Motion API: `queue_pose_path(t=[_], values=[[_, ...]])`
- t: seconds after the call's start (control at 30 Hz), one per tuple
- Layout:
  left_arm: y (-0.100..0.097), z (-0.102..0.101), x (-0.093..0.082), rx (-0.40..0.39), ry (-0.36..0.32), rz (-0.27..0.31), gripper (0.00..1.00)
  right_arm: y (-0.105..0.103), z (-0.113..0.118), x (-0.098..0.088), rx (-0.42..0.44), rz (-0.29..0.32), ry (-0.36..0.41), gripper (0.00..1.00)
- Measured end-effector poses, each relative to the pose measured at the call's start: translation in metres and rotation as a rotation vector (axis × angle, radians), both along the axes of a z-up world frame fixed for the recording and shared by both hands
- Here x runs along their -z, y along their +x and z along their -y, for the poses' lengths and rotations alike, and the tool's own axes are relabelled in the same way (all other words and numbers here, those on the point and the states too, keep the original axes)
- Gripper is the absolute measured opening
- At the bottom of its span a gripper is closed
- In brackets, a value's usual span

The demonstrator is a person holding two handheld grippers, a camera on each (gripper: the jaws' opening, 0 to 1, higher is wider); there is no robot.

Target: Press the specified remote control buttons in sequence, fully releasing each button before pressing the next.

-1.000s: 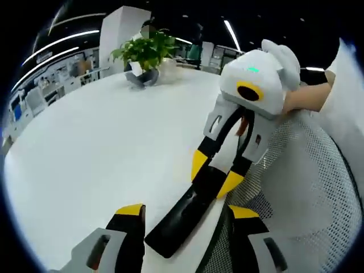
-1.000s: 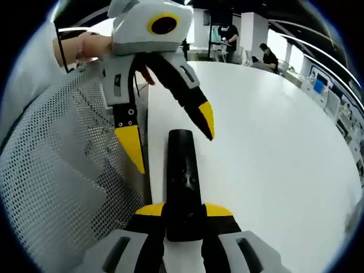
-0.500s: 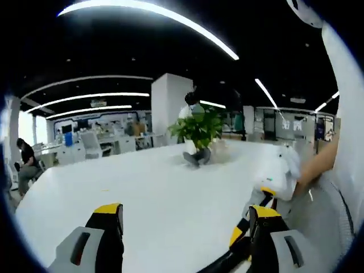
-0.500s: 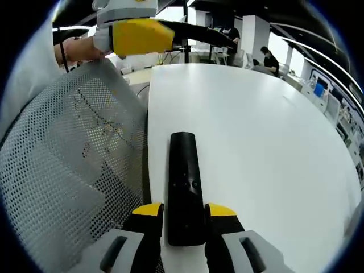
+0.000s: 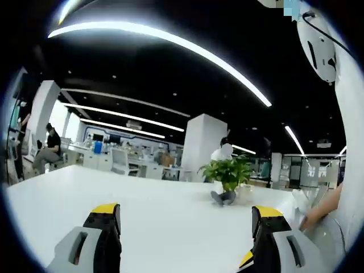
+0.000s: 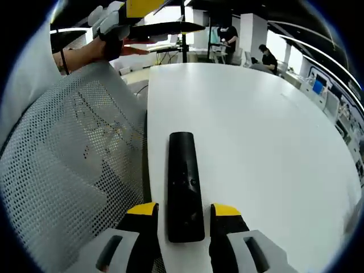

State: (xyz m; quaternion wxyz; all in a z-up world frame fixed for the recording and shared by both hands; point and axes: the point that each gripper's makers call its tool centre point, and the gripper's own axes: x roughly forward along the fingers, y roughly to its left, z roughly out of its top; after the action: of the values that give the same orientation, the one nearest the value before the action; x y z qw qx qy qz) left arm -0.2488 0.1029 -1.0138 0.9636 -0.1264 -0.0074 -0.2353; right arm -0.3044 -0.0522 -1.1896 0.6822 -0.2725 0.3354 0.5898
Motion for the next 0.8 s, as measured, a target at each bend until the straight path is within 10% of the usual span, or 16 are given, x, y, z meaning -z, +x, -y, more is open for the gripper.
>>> queue_pose_path(t=[0.17,0.37,0.43,0.8], values=[[0.001,-0.021,-0.007,-0.043,-0.03,-0.014,0.94,-0.001,0.002,0.001,-0.022,0.005,-0.02,0.21],[0.002,-0.028,0.039,-0.064,0.045,-0.177,0.89,0.0,0.004,0.006,-0.039,0.003,-0.067,0.21],[0.003,-0.02,0.019,-0.064,0.026,-0.09,0.9,0.001,0.005,0.006,-0.05,0.005,-0.084,0.21],[0.0,0.003,0.025,-0.012,0.278,-0.056,0.95,0.022,0.015,0.007,-0.061,-0.004,-0.16,0.21]])
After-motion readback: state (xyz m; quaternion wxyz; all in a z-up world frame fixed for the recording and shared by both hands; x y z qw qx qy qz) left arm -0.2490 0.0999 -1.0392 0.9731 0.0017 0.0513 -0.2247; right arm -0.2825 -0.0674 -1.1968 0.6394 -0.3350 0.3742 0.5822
